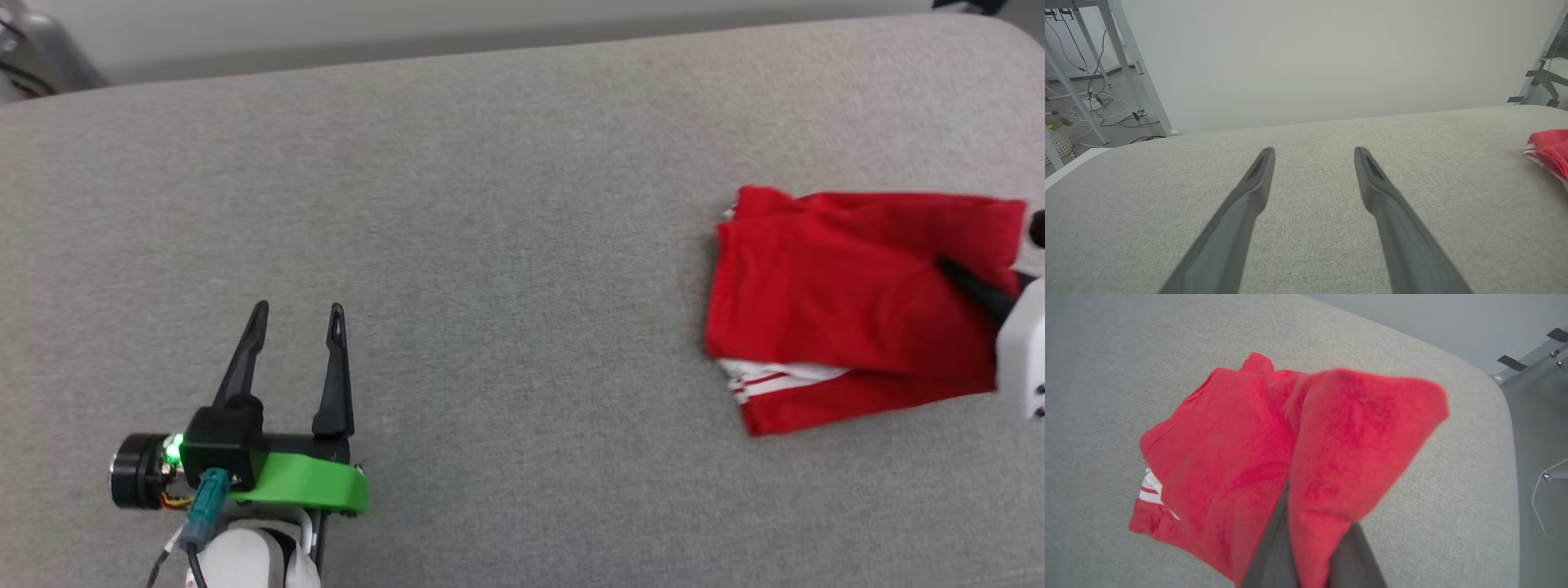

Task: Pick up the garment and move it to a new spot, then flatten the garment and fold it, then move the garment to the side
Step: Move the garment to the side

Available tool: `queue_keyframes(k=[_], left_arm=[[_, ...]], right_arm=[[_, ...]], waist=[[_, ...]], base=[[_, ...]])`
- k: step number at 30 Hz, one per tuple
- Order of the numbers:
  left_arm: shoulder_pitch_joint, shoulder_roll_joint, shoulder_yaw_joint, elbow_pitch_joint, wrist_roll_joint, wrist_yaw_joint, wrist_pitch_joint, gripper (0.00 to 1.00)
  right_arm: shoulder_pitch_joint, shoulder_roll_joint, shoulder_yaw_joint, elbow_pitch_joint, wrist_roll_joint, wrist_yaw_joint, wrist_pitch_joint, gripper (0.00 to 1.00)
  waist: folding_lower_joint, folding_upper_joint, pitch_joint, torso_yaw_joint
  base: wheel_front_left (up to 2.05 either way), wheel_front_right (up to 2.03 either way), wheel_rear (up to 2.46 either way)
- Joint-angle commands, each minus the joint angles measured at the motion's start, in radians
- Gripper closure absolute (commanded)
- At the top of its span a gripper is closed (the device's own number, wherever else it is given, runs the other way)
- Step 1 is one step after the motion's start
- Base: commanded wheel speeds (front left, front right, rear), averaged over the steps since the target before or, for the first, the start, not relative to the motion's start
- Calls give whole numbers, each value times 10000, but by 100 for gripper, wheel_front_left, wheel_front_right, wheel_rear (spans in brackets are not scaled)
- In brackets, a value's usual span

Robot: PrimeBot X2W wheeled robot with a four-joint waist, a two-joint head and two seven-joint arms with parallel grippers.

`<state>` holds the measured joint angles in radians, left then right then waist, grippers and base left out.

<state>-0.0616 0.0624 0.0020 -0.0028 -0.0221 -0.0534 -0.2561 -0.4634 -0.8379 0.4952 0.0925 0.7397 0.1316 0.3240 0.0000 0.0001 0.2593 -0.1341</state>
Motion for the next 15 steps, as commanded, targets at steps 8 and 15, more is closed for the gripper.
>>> queue_keyframes(k=[8, 15], left_arm=[[-847, 351, -98, -528, 226, -104, -57, 0], [-1291, 520, -229, -853, 246, -150, -57, 0]], right_arm=[[-1067, -530, -1053, 1299, -511, -9, 328, 100], [-2036, -982, -1625, 2876, -975, -9, 340, 100]], waist=[[0, -1, 1855, -514], [0, -1, 2653, -270]], base=[[0, 0, 0], [0, 0, 0]])
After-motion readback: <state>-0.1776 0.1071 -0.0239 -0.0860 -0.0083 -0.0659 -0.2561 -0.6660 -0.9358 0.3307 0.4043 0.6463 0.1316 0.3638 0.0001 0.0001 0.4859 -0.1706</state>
